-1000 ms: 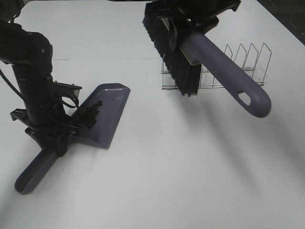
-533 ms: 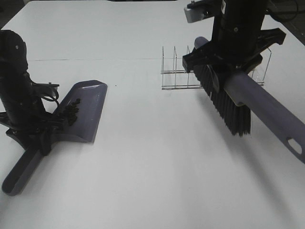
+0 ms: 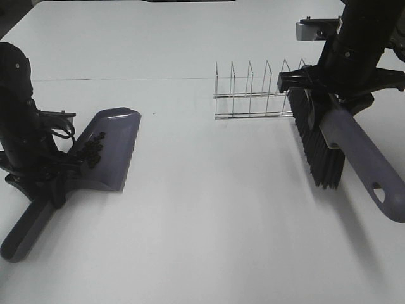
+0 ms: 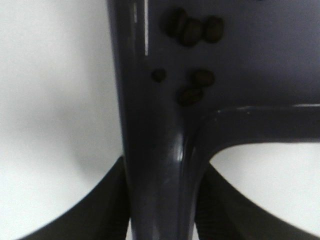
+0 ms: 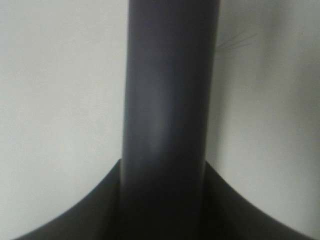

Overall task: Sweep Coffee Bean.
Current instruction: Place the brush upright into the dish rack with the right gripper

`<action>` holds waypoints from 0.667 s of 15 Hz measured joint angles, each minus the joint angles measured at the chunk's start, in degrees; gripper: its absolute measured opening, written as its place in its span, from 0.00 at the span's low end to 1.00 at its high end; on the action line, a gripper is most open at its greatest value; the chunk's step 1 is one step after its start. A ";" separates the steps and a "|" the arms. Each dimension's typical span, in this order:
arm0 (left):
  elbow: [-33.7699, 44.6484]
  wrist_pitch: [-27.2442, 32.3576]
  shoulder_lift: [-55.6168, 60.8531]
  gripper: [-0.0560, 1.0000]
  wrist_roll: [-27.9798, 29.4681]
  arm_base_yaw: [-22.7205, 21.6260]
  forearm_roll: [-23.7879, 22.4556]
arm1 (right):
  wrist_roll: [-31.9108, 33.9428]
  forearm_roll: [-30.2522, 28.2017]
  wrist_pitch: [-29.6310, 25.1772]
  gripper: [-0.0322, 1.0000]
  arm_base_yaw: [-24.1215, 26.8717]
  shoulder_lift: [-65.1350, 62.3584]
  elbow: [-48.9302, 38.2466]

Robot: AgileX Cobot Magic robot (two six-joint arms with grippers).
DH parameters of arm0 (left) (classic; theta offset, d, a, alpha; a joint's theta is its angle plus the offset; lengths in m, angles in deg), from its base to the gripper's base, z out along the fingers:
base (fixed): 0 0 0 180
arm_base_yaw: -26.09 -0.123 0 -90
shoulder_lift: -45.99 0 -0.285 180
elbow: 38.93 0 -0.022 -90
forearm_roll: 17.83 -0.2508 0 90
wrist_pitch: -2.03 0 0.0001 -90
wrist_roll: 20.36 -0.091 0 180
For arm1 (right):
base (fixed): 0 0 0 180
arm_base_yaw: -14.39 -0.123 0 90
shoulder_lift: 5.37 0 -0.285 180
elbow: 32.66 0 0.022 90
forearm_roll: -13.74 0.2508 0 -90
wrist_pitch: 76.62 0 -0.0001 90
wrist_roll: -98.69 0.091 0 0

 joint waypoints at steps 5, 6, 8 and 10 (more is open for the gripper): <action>0.17 -0.34 0.11 0.35 0.00 0.00 0.00 | -1.89 -0.11 -0.23 0.35 1.32 7.62 6.30; 0.17 -0.34 0.11 0.35 0.00 0.00 0.00 | -1.95 -0.11 -0.92 0.35 1.32 9.28 8.14; 0.17 -0.34 0.11 0.35 0.00 0.00 0.00 | -1.95 -0.23 -3.09 0.35 1.32 12.89 11.75; 0.17 -0.34 0.11 0.35 0.00 0.00 0.00 | -1.95 -0.57 -4.41 0.35 1.32 15.99 14.95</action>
